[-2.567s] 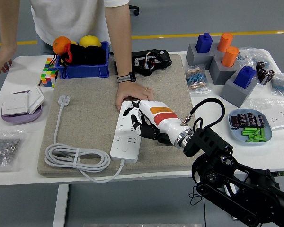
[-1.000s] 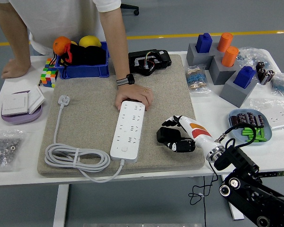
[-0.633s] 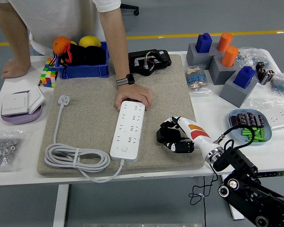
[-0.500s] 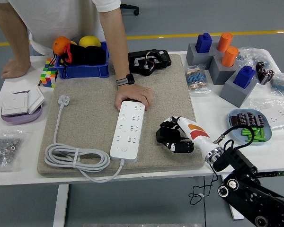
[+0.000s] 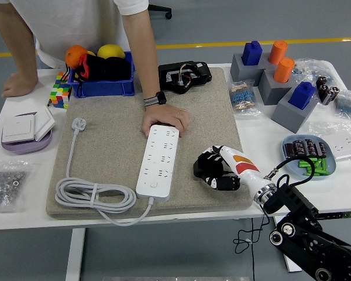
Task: Press the white button,pick up the black plug,place it near the board,insert it into the board
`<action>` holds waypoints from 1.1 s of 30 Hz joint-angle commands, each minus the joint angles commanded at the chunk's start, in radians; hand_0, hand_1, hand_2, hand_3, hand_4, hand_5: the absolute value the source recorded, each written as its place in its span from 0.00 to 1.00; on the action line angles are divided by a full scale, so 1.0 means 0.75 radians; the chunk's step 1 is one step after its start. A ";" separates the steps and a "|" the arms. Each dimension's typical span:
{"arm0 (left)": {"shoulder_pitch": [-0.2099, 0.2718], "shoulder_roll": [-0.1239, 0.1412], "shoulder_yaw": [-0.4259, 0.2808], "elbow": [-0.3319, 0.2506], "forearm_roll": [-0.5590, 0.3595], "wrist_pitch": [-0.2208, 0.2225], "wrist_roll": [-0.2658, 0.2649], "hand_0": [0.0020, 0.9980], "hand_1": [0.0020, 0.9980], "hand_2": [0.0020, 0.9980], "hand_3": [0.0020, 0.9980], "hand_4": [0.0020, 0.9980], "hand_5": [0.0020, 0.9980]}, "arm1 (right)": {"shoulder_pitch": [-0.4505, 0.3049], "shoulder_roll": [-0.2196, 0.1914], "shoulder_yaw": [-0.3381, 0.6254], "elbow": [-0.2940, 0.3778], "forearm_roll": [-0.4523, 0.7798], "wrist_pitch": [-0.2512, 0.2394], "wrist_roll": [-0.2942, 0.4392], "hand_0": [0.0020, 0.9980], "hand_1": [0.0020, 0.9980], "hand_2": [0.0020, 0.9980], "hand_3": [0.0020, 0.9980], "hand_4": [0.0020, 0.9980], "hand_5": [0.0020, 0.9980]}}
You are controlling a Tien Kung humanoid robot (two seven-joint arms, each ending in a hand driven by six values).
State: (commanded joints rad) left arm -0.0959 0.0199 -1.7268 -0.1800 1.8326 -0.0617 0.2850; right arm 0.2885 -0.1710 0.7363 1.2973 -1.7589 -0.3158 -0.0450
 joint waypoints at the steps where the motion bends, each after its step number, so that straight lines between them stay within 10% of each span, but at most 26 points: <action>1: 0.000 0.000 0.000 0.000 0.000 0.000 0.000 0.63 0.63 0.64 0.69 0.56 0.39 | 0.001 0.000 0.000 0.000 -0.001 0.000 -0.001 0.59 0.61 0.60 0.56 0.76 0.03; 33: -0.003 0.000 -0.003 0.000 0.008 -0.001 0.000 0.62 0.63 0.64 0.69 0.55 0.39 | 0.011 -0.006 -0.024 -0.018 0.005 -0.044 0.040 0.54 0.56 0.55 0.42 0.76 0.00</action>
State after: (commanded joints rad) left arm -0.0981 0.0200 -1.7292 -0.1800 1.8389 -0.0623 0.2850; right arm 0.2969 -0.1757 0.7187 1.2842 -1.7549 -0.3489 -0.0153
